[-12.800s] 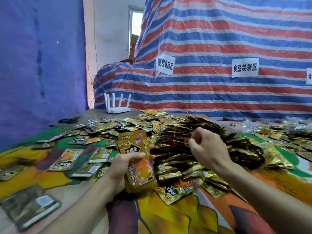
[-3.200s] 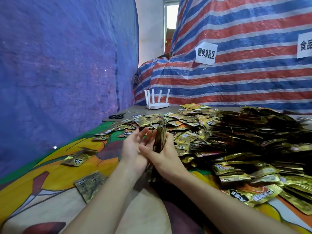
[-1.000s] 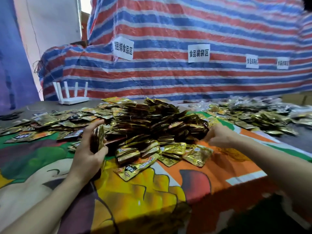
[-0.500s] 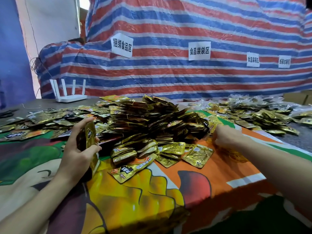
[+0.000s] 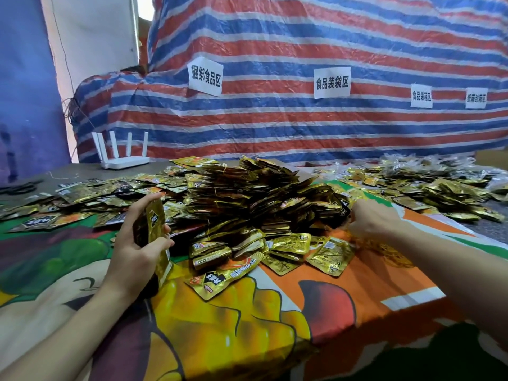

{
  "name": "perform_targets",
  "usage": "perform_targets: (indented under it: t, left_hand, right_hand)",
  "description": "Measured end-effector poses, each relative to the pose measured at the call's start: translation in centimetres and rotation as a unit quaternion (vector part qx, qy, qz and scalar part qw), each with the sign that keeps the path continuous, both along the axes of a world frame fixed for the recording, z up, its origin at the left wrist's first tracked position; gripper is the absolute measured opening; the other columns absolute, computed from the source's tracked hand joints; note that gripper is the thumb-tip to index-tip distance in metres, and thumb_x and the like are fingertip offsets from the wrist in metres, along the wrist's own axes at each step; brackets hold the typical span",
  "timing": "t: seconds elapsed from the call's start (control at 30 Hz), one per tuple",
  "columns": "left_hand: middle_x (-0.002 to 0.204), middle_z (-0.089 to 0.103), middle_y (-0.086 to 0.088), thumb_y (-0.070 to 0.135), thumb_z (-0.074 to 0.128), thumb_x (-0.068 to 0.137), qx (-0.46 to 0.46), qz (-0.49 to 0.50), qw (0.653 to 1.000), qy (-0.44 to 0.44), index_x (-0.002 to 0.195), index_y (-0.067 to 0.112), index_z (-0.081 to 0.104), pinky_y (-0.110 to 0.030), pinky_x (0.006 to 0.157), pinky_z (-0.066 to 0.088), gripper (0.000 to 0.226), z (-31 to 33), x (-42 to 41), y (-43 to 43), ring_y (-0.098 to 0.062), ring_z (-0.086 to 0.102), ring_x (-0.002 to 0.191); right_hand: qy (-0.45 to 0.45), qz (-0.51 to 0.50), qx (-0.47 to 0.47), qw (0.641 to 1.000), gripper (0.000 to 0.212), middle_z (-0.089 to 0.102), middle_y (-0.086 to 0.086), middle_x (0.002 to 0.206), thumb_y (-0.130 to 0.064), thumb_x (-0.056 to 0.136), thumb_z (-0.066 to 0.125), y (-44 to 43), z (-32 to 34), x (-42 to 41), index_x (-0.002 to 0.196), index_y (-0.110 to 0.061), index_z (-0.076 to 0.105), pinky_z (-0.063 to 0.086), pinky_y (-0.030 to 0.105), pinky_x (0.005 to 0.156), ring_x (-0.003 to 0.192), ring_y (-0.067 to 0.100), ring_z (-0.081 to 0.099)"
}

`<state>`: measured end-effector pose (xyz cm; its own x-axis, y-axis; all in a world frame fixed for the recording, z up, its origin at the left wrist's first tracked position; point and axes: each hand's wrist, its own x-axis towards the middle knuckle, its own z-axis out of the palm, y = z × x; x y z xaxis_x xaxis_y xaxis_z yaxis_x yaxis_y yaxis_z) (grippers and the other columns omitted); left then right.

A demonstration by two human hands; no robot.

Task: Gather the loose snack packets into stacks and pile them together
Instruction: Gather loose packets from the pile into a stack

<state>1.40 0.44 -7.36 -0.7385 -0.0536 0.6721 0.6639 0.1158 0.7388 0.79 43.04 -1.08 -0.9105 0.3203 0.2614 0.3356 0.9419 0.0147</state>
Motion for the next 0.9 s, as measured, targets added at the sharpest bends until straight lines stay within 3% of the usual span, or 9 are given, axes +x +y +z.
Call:
perform_targets:
  t: [0.27,0.47,0.57,0.63,0.7,0.73,0.83,0.9]
  left_hand:
    - [0.101,0.06,-0.001,0.004,0.064,0.068,0.013,-0.004,1.0,-0.006,0.126,0.044,0.058,-0.044,0.083,0.056,0.071,0.1,0.1,0.1,-0.021,0.063,0.088]
    - [0.093,0.059,-0.013,0.003,0.06,0.066,0.052,-0.012,0.998,-0.025,0.123,0.047,0.059,-0.044,0.079,0.056,0.072,0.5,0.6,0.4,-0.029,0.062,0.081]
    - [0.085,0.06,-0.015,0.0,0.057,0.063,0.088,-0.006,0.995,-0.047,0.122,0.046,0.059,-0.04,0.079,0.053,0.074,0.8,0.7,0.1,-0.029,0.066,0.08]
    - [0.086,0.061,-0.02,-0.007,0.056,0.064,0.104,-0.013,0.992,-0.068,0.124,0.038,0.059,-0.041,0.08,0.053,0.075,1.0,0.8,-0.2,-0.031,0.067,0.083]
    - [0.089,0.059,-0.024,-0.016,0.053,0.068,0.144,-0.04,0.982,-0.119,0.125,0.016,0.06,-0.043,0.077,0.055,0.066,1.1,0.8,-0.4,-0.029,0.067,0.078]
    - [0.091,0.06,-0.023,-0.014,0.053,0.067,0.185,-0.067,0.966,-0.17,0.117,0.004,0.063,-0.041,0.073,0.055,0.053,1.3,0.8,-0.4,-0.027,0.067,0.074]
    - [0.085,0.066,-0.017,0.006,0.053,0.063,0.266,-0.172,0.896,-0.311,0.085,0.004,0.078,-0.034,0.066,0.053,0.032,2.0,1.4,-0.5,-0.026,0.063,0.07]
    - [0.081,0.067,-0.013,0.006,0.048,0.067,0.287,-0.225,0.874,-0.32,0.094,0.005,0.08,-0.03,0.062,0.055,0.041,2.4,1.5,-0.8,-0.025,0.06,0.071]
  right_hand:
    - [-0.021,-0.029,0.041,0.999,0.03,0.046,0.002,0.069,-0.005,0.089,0.05,0.6,1.7,1.0,0.068,-0.016,0.031,0.034,0.027,0.054,0.057,0.018,0.042]
    - [-0.001,-0.014,0.091,0.996,0.018,0.052,0.0,0.07,-0.011,0.09,0.049,-0.1,3.2,1.4,0.073,-0.015,0.044,0.036,0.026,0.053,0.058,0.018,0.048]
    - [-0.001,0.034,0.079,0.996,0.009,0.059,0.003,0.075,-0.015,0.091,0.048,-2.5,4.4,1.4,0.089,-0.009,0.055,0.04,0.027,0.05,0.064,0.019,0.056]
    - [0.031,0.084,0.04,0.995,0.009,0.062,0.009,0.08,-0.012,0.092,0.046,-4.7,4.9,1.3,0.092,-0.007,0.054,0.051,0.036,0.057,0.071,0.024,0.061]
    - [0.066,0.158,-0.036,0.985,0.015,0.063,0.016,0.084,-0.011,0.098,0.045,-7.3,5.3,1.3,0.094,-0.002,0.056,0.053,0.045,0.064,0.072,0.026,0.059]
    - [0.075,0.2,-0.08,0.974,0.019,0.064,0.016,0.084,-0.012,0.1,0.045,-8.8,5.4,1.3,0.094,-0.001,0.059,0.051,0.044,0.062,0.069,0.022,0.056]
    - [0.079,0.311,-0.226,0.92,0.019,0.061,0.002,0.077,-0.02,0.105,0.049,-13.6,5.3,1.4,0.096,-0.01,0.064,0.038,0.018,0.046,0.055,0.002,0.051]
    - [0.076,0.364,-0.293,0.881,0.018,0.06,-0.002,0.077,-0.021,0.104,0.053,-16.8,5.0,1.3,0.1,-0.01,0.066,0.036,0.012,0.045,0.051,-0.001,0.049]
